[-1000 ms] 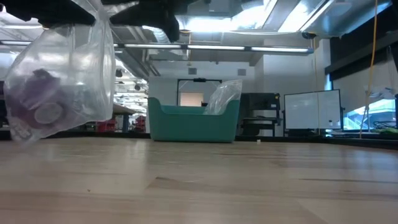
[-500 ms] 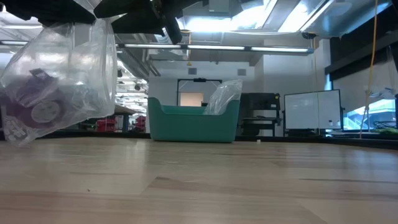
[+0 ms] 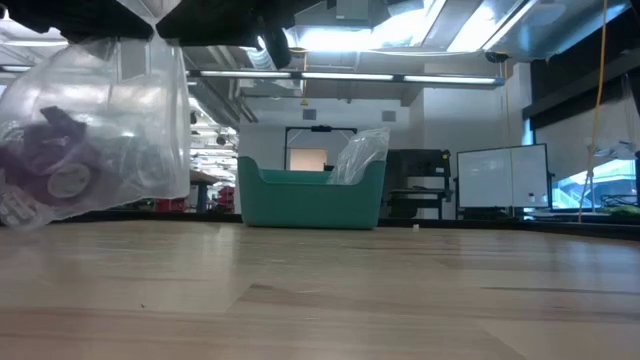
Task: Roll bandage
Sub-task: Close the zip bag
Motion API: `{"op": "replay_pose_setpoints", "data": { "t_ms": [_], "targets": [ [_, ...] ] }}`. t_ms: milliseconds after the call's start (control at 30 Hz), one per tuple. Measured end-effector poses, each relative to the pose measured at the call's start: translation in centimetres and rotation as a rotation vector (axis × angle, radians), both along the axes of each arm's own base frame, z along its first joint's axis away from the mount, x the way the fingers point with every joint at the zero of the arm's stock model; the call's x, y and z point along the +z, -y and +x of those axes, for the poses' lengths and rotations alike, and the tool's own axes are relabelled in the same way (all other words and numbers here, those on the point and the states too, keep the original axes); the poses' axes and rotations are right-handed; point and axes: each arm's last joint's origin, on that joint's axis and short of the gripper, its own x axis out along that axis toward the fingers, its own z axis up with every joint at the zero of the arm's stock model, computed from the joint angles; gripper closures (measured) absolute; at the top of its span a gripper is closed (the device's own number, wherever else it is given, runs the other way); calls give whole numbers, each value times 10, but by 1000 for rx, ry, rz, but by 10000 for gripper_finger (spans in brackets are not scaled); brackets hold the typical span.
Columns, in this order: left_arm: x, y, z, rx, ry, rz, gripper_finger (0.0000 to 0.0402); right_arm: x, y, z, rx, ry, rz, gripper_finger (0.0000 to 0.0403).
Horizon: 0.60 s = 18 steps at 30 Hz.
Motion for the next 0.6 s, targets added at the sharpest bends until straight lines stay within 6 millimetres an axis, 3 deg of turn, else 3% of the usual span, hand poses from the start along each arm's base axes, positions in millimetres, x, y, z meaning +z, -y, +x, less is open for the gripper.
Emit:
{"op": "replay_pose_setpoints", "data": {
  "t_ms": [200,400,600],
  "targets": [
    [9,-1,1,12,22,-46,392,0,0,0,23,-3,-10,365],
    [34,-2,2,5,92,-139,314,-5,0,-2,24,-57,-24,381],
    [22,-6,18,8,22,-175,262,-5,0,-2,30,-51,-34,370]
  ]
}}
